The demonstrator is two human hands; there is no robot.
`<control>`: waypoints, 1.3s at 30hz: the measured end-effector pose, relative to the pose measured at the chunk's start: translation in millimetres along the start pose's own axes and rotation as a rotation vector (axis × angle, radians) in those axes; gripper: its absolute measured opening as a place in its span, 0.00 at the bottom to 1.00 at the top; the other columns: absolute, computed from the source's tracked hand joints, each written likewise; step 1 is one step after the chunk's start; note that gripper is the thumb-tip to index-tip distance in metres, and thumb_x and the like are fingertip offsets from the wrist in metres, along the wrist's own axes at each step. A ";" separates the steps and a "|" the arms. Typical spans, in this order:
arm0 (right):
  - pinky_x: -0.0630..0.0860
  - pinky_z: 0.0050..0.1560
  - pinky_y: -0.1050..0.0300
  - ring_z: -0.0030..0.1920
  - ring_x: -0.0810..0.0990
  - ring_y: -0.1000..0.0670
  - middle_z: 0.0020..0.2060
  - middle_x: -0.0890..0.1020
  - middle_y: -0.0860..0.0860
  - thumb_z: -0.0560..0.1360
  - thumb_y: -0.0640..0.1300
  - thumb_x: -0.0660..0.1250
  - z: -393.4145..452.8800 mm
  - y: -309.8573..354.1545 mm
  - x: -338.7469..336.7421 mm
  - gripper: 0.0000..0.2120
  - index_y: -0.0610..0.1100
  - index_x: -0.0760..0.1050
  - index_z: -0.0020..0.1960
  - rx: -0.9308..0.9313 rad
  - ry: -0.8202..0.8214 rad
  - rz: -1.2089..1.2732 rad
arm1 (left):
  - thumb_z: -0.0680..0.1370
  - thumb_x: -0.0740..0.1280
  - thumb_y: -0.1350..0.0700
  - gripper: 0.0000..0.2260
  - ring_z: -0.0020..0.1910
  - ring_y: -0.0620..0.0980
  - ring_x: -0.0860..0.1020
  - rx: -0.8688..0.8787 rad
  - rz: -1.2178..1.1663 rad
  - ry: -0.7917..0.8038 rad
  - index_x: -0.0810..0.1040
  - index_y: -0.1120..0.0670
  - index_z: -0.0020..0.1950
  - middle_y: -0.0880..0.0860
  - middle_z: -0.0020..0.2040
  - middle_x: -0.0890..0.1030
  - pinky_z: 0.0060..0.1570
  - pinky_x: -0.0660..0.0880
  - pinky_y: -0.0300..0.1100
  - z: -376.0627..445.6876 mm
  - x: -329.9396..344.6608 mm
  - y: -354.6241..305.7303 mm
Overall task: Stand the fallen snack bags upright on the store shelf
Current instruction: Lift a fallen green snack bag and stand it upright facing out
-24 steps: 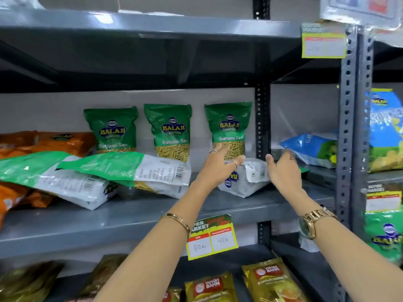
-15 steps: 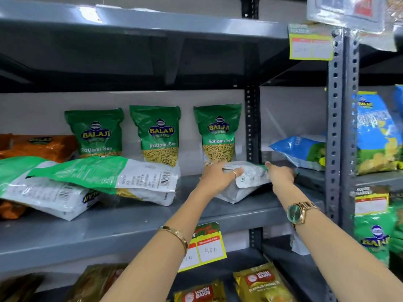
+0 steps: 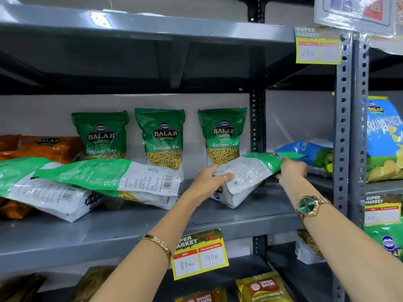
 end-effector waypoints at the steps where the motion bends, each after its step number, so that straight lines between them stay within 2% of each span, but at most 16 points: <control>1: 0.76 0.57 0.41 0.54 0.79 0.40 0.55 0.79 0.39 0.72 0.39 0.63 -0.8 9.2 3.9 0.02 0.40 0.72 0.42 -0.046 -0.010 -0.014 | 0.71 0.69 0.50 0.15 0.48 0.40 0.76 -0.011 -0.025 0.012 0.74 0.49 0.56 0.45 0.54 0.78 0.34 0.70 0.28 -0.7 -1.5 1.8; 2: 0.77 0.55 0.43 0.49 0.79 0.41 0.50 0.79 0.38 0.71 0.40 0.63 -3.1 21.6 8.1 0.08 0.42 0.69 0.34 -0.104 -0.011 -0.034 | 0.71 0.69 0.51 0.13 0.49 0.42 0.76 -0.018 -0.047 0.021 0.74 0.49 0.55 0.46 0.53 0.79 0.34 0.72 0.27 -2.0 -2.8 2.7; 4: 0.74 0.47 0.46 0.41 0.74 0.43 0.40 0.76 0.40 0.72 0.42 0.63 -13.4 43.2 16.7 0.16 0.44 0.63 0.27 -0.202 0.018 -0.077 | 0.71 0.70 0.54 0.14 0.48 0.41 0.76 -0.022 -0.071 0.035 0.74 0.50 0.56 0.47 0.52 0.79 0.39 0.72 0.28 -3.8 -5.4 5.6; 6: 0.73 0.43 0.47 0.38 0.72 0.45 0.36 0.74 0.42 0.73 0.44 0.64 -23.8 59.9 23.1 0.19 0.45 0.64 0.25 -0.289 0.029 -0.099 | 0.71 0.70 0.56 0.16 0.51 0.42 0.76 -0.034 -0.078 0.053 0.73 0.50 0.58 0.47 0.54 0.79 0.49 0.70 0.33 -5.4 -6.2 9.9; 9: 0.73 0.44 0.51 0.39 0.73 0.47 0.37 0.76 0.46 0.75 0.44 0.63 -40.8 77.2 37.5 0.18 0.48 0.65 0.27 -0.379 0.073 -0.135 | 0.71 0.70 0.57 0.20 0.58 0.47 0.74 -0.069 -0.078 0.089 0.71 0.53 0.62 0.49 0.58 0.77 0.59 0.68 0.40 -8.9 -3.1 19.1; 12: 0.68 0.44 0.56 0.42 0.72 0.47 0.39 0.75 0.47 0.76 0.45 0.62 -58.3 87.4 54.0 0.14 0.45 0.68 0.32 -0.486 0.135 -0.215 | 0.71 0.71 0.59 0.22 0.59 0.48 0.73 -0.079 -0.034 0.107 0.68 0.55 0.63 0.50 0.61 0.76 0.58 0.68 0.40 -10.9 -0.1 26.1; 15: 0.64 0.44 0.59 0.41 0.72 0.49 0.38 0.76 0.49 0.76 0.45 0.61 -74.8 89.8 65.9 0.07 0.43 0.72 0.41 -0.575 0.184 -0.248 | 0.71 0.71 0.60 0.27 0.59 0.46 0.71 -0.099 0.034 0.123 0.62 0.55 0.66 0.52 0.65 0.73 0.62 0.66 0.39 -11.0 3.7 31.2; 20: 0.65 0.42 0.59 0.34 0.70 0.53 0.30 0.72 0.55 0.75 0.47 0.63 -84.9 86.1 76.8 0.08 0.43 0.72 0.42 -0.628 0.270 -0.217 | 0.72 0.70 0.56 0.34 0.62 0.47 0.69 -0.119 0.122 0.119 0.53 0.56 0.71 0.52 0.68 0.70 0.62 0.63 0.37 -10.8 5.1 35.5; 24: 0.65 0.41 0.59 0.31 0.68 0.58 0.29 0.72 0.55 0.74 0.50 0.64 -88.0 84.1 74.6 0.11 0.44 0.72 0.38 -0.645 0.305 -0.157 | 0.72 0.70 0.55 0.34 0.61 0.46 0.70 -0.117 0.132 0.118 0.54 0.56 0.71 0.51 0.67 0.71 0.60 0.64 0.36 -12.3 3.9 35.8; 26: 0.71 0.42 0.54 0.36 0.75 0.54 0.34 0.78 0.51 0.75 0.54 0.61 -85.1 78.7 72.0 0.14 0.48 0.72 0.35 -0.605 0.338 -0.102 | 0.71 0.70 0.55 0.32 0.58 0.45 0.70 -0.118 0.130 0.124 0.56 0.55 0.69 0.50 0.64 0.72 0.57 0.65 0.36 -13.5 3.6 36.3; 28: 0.78 0.45 0.50 0.45 0.81 0.45 0.44 0.82 0.44 0.75 0.57 0.58 -75.2 68.9 67.6 0.15 0.48 0.74 0.38 -0.467 0.359 0.026 | 0.71 0.71 0.54 0.33 0.61 0.47 0.70 -0.128 0.096 0.105 0.56 0.56 0.69 0.49 0.63 0.72 0.60 0.66 0.38 -14.5 1.0 37.2; 30: 0.80 0.42 0.53 0.47 0.82 0.45 0.49 0.82 0.41 0.77 0.56 0.56 -59.6 55.5 64.3 0.18 0.42 0.76 0.46 -0.301 0.370 0.145 | 0.70 0.71 0.54 0.32 0.64 0.48 0.69 -0.147 0.053 0.072 0.58 0.56 0.68 0.50 0.66 0.71 0.64 0.65 0.40 -15.4 -3.4 37.1; 34: 0.77 0.55 0.48 0.55 0.79 0.42 0.55 0.80 0.39 0.78 0.53 0.55 -30.6 22.2 68.3 0.22 0.36 0.74 0.58 -0.110 0.426 0.073 | 0.71 0.71 0.52 0.20 0.59 0.45 0.71 -0.137 0.026 0.005 0.68 0.52 0.59 0.46 0.62 0.74 0.59 0.66 0.39 -18.6 -7.6 32.7; 35: 0.77 0.54 0.49 0.53 0.79 0.42 0.53 0.80 0.40 0.79 0.52 0.55 -25.9 13.6 71.3 0.21 0.36 0.75 0.56 -0.078 0.454 0.022 | 0.71 0.70 0.52 0.19 0.59 0.45 0.72 -0.136 0.011 -0.016 0.70 0.53 0.59 0.47 0.62 0.75 0.59 0.67 0.40 -19.8 -7.7 31.7; 38: 0.75 0.37 0.56 0.37 0.77 0.48 0.40 0.79 0.45 0.79 0.49 0.54 -23.8 -9.5 87.7 0.15 0.42 0.74 0.42 0.025 0.615 -0.085 | 0.71 0.71 0.53 0.19 0.56 0.43 0.74 -0.114 -0.051 -0.052 0.72 0.53 0.59 0.48 0.62 0.77 0.55 0.70 0.36 -24.2 -2.3 27.0; 39: 0.75 0.37 0.54 0.35 0.75 0.47 0.38 0.78 0.44 0.79 0.47 0.54 -24.6 -16.5 93.7 0.15 0.42 0.73 0.40 0.058 0.665 -0.124 | 0.70 0.71 0.52 0.19 0.54 0.42 0.74 -0.105 -0.064 -0.066 0.72 0.52 0.60 0.47 0.61 0.76 0.52 0.69 0.34 -25.8 0.1 25.2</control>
Point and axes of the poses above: each hand's wrist, its own z-axis towards the middle knuckle, its own x-axis out of the palm, y = z × x, the point moved 7 cm from there along z, towards the middle knuckle
